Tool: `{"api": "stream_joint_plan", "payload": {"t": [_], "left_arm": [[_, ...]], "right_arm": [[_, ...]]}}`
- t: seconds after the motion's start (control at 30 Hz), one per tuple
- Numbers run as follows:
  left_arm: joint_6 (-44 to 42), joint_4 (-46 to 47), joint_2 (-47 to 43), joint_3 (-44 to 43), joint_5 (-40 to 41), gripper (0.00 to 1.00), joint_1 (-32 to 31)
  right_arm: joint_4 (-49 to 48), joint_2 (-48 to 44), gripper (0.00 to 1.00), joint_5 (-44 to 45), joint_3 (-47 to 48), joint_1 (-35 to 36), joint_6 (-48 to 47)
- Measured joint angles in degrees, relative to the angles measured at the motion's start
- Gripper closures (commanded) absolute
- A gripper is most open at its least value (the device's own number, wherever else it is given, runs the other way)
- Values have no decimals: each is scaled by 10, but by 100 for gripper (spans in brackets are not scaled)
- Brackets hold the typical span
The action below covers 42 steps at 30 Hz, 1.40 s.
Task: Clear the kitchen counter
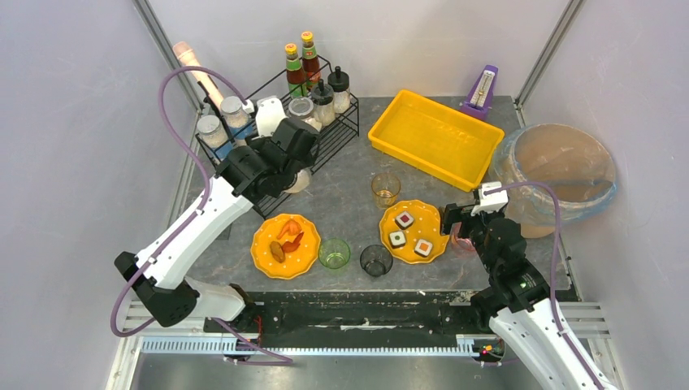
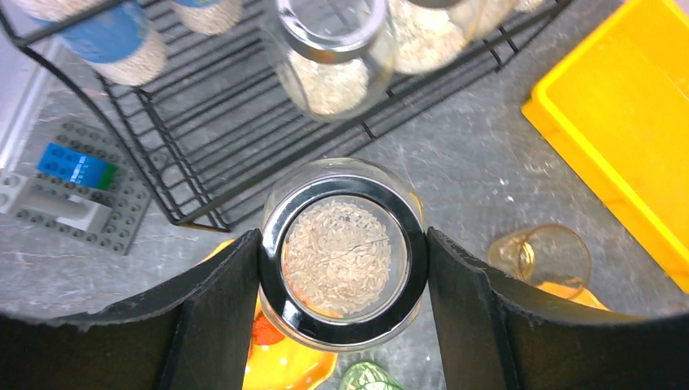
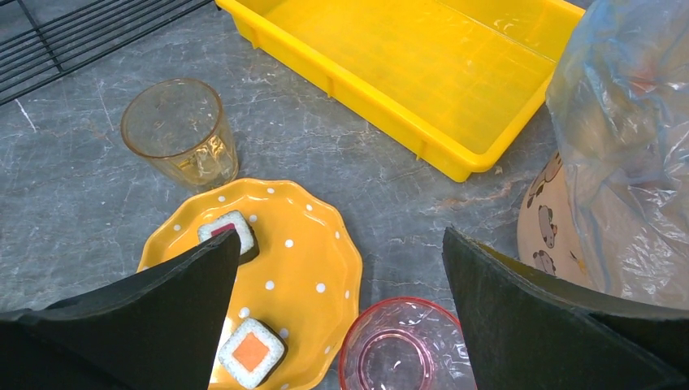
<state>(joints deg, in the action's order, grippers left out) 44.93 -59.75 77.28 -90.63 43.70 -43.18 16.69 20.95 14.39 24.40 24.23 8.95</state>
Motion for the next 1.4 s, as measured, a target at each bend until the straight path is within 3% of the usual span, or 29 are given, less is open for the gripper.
{"api": "stream_joint_plan", "payload": {"t": [0.3,0.57,0.83,1.4], "left_arm": [[-3,-12,0,-16,45,98,77],[-11,56,10,3,54,98,161],[-16,100,61,28,56,92,178],[-27,131,84,58,54,47,185]], "right_arm": [[-3,0,2,-6,0,0,-2],[-3,1,2,-3,0,0,-9],[-3,4,2,6,0,0,-11],[-3,9,2,11,0,0,-10]]}}
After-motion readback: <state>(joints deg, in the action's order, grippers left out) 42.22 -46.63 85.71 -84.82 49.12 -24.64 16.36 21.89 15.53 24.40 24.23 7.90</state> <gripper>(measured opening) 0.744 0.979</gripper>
